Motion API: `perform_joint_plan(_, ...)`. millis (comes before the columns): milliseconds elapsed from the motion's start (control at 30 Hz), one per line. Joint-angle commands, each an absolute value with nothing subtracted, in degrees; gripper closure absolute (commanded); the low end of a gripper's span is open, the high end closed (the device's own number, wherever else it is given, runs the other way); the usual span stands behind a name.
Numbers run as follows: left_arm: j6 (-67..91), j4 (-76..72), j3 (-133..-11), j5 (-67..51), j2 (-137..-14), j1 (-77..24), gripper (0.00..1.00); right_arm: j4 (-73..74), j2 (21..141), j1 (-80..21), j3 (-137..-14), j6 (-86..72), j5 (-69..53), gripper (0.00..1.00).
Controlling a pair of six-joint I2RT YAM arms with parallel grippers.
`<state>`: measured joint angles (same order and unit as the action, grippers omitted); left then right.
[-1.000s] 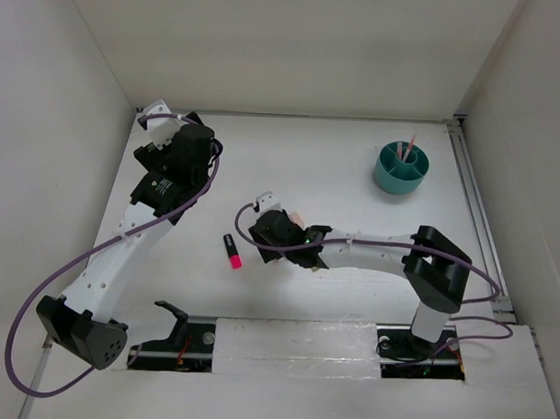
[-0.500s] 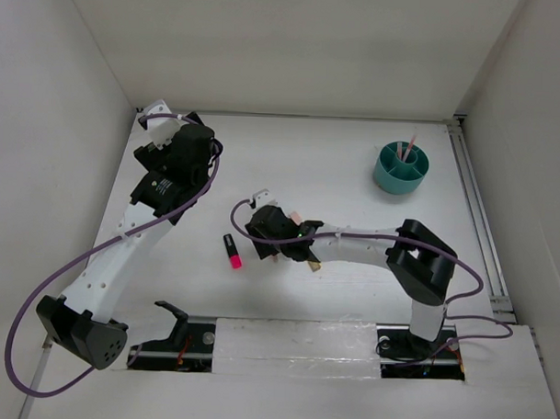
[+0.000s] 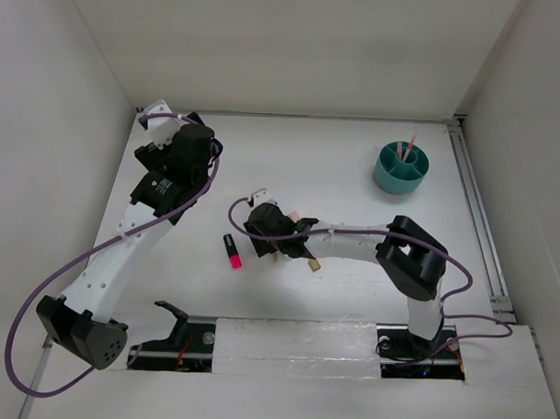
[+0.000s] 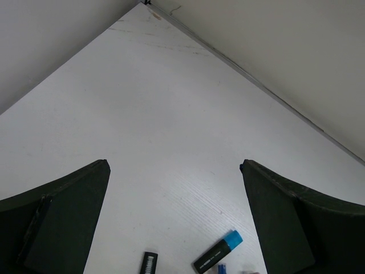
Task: Sort the stationery into containers
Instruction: Pick up the pen from the center of the board.
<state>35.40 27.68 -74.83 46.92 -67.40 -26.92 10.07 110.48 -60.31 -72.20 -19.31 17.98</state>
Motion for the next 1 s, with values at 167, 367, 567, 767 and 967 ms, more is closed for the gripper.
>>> perform_joint_plan(167,34.1,26.7,-77.1,46.8,-67.2,-27.0,0.00,8.1,112.9,-60.0,-76.2,-19.8,17.8,0.40)
perform_joint_plan(367,33.6,26.2,-77.1,45.8,-67.2,-27.0,0.00,8.1,113.5,-60.0,-76.2,-19.8,17.8,0.40)
perform_joint_plan(567,33.6,25.7,-77.1,45.3,-67.2,-27.0,0.00,8.6,113.5,-60.0,-76.2,-19.8,18.9,0.40)
perform_joint_plan(767,33.6,25.7,-76.6,45.3,-67.2,-27.0,0.00,9.8,114.0,-59.5,-76.2,-19.8,19.9,0.40)
perform_joint_plan(967,33.6,25.7,-76.6,44.7,-67.2,-27.0,0.00,10.9,114.0,-59.5,-76.2,-20.4,21.2,0.40)
